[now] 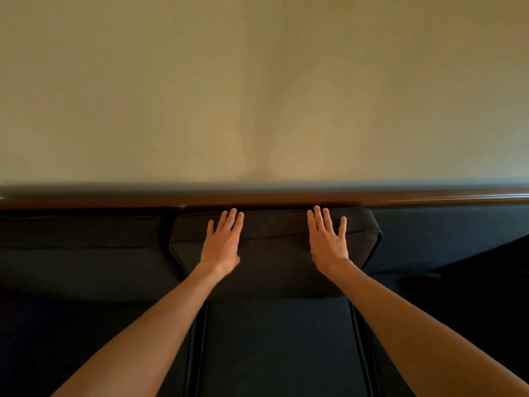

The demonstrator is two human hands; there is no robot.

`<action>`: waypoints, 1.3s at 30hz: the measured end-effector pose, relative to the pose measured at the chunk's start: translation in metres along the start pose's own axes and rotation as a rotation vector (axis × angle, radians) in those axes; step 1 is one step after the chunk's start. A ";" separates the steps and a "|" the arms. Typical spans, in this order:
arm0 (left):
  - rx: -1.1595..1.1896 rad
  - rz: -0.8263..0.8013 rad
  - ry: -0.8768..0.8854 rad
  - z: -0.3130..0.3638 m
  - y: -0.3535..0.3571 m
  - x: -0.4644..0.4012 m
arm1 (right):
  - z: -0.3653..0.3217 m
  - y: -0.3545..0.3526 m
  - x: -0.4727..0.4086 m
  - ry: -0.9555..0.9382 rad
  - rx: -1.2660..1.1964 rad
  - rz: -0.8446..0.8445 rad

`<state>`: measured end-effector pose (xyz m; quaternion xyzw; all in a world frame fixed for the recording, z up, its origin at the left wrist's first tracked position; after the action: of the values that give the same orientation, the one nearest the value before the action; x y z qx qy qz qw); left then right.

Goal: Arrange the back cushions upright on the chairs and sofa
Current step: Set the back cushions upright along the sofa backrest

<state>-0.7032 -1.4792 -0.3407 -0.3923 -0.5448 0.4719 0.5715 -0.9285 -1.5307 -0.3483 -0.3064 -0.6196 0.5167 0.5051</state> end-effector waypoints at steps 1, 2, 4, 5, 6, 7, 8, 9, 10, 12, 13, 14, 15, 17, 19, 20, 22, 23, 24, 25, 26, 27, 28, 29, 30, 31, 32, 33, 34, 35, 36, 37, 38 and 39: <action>-0.003 -0.007 0.019 0.010 0.002 0.003 | -0.008 0.001 0.003 -0.014 -0.013 0.014; -0.002 -0.013 0.033 0.021 0.007 0.006 | -0.017 0.003 0.008 -0.052 -0.008 0.036; 0.006 -0.023 0.033 0.037 0.014 0.012 | -0.030 0.009 0.016 -0.144 0.013 0.042; 0.005 -0.027 0.029 0.041 0.015 0.011 | -0.030 0.010 0.017 -0.172 0.010 0.032; 0.004 -0.029 0.029 0.041 0.016 0.010 | -0.028 0.010 0.016 -0.188 0.001 0.023; 0.004 -0.033 0.032 0.038 0.017 0.009 | -0.025 0.008 0.015 -0.191 -0.010 0.019; 0.008 -0.040 0.042 0.035 0.017 0.008 | -0.020 0.007 0.013 -0.188 -0.020 0.019; 0.011 -0.047 0.059 0.031 0.017 0.007 | -0.015 0.007 0.012 -0.183 -0.033 0.018; 0.011 -0.050 0.078 0.026 0.017 0.007 | -0.010 0.006 0.012 -0.177 -0.047 0.019; 0.011 -0.045 0.086 0.008 0.017 0.008 | 0.003 0.007 0.012 -0.154 -0.054 0.025; 0.014 -0.046 0.067 -0.006 0.016 0.009 | 0.012 0.007 0.012 -0.131 -0.055 0.019; 0.014 -0.049 0.040 -0.021 0.016 0.012 | 0.021 0.007 0.014 -0.104 -0.055 0.008; 0.008 -0.053 0.011 -0.038 0.016 0.014 | 0.030 0.006 0.015 -0.080 -0.052 -0.004; -0.015 -0.073 -0.023 -0.061 0.015 0.018 | 0.040 0.004 0.017 -0.050 -0.045 -0.042; -0.026 -0.096 -0.029 -0.068 0.015 0.019 | 0.040 0.001 0.015 -0.038 -0.044 -0.091; -0.027 -0.097 -0.032 -0.066 0.014 0.019 | 0.038 -0.001 0.014 -0.028 -0.051 -0.114; -0.031 -0.078 -0.039 -0.060 0.010 0.020 | 0.033 -0.005 0.014 -0.006 -0.065 -0.154; -0.035 -0.059 -0.042 -0.057 0.007 0.021 | 0.031 -0.007 0.015 0.003 -0.062 -0.165; -0.041 -0.036 -0.044 -0.054 0.005 0.024 | 0.031 -0.008 0.017 0.012 -0.057 -0.167; -0.047 -0.010 -0.044 -0.050 0.004 0.027 | 0.030 -0.008 0.019 0.021 -0.055 -0.162; -0.048 0.013 -0.044 -0.046 0.002 0.031 | 0.029 -0.008 0.023 0.029 -0.058 -0.154; -0.043 0.027 -0.044 -0.042 0.001 0.034 | 0.027 -0.008 0.026 0.035 -0.063 -0.144; -0.034 0.033 -0.042 -0.036 -0.001 0.037 | 0.024 -0.008 0.030 0.039 -0.069 -0.133; -0.023 0.033 -0.035 -0.030 -0.002 0.039 | 0.022 -0.008 0.034 0.041 -0.075 -0.124; -0.007 0.027 -0.025 -0.024 -0.003 0.041 | 0.019 -0.009 0.038 0.040 -0.082 -0.118; 0.010 0.019 -0.014 -0.016 -0.005 0.043 | 0.017 -0.012 0.042 0.038 -0.092 -0.114; 0.030 0.011 -0.005 -0.008 -0.008 0.045 | 0.015 -0.015 0.047 0.035 -0.104 -0.111; 0.049 0.006 0.002 0.000 -0.011 0.047 | 0.013 -0.019 0.053 0.032 -0.117 -0.110; 0.068 0.001 0.007 0.009 -0.016 0.051 | 0.012 -0.024 0.059 0.028 -0.128 -0.107; 0.087 0.002 0.012 0.019 -0.022 0.054 | 0.012 -0.030 0.066 0.021 -0.137 -0.098; 0.111 0.013 0.022 0.031 -0.029 0.056 | 0.013 -0.038 0.074 0.014 -0.151 -0.081; 0.141 0.024 0.039 0.044 -0.037 0.057 | 0.017 -0.047 0.081 0.008 -0.175 -0.065; 0.175 0.037 0.065 0.058 -0.046 0.058 | 0.021 -0.057 0.088 0.002 -0.211 -0.050; 0.205 0.051 0.100 0.076 -0.057 0.058 | 0.028 -0.068 0.097 0.000 -0.250 -0.031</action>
<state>-0.7741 -1.4428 -0.2637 -0.3687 -0.4544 0.5194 0.6228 -0.9742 -1.4715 -0.2525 -0.3576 -0.6839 0.4275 0.4708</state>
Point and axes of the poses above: each hand's wrist, its own x-axis away from the middle knuckle, its own y-axis out of the palm, z = x × y, the point moved 6 cm from there along -x, towards the middle knuckle, and after that the axes turned 1 degree about -x, right-handed, at the moved point
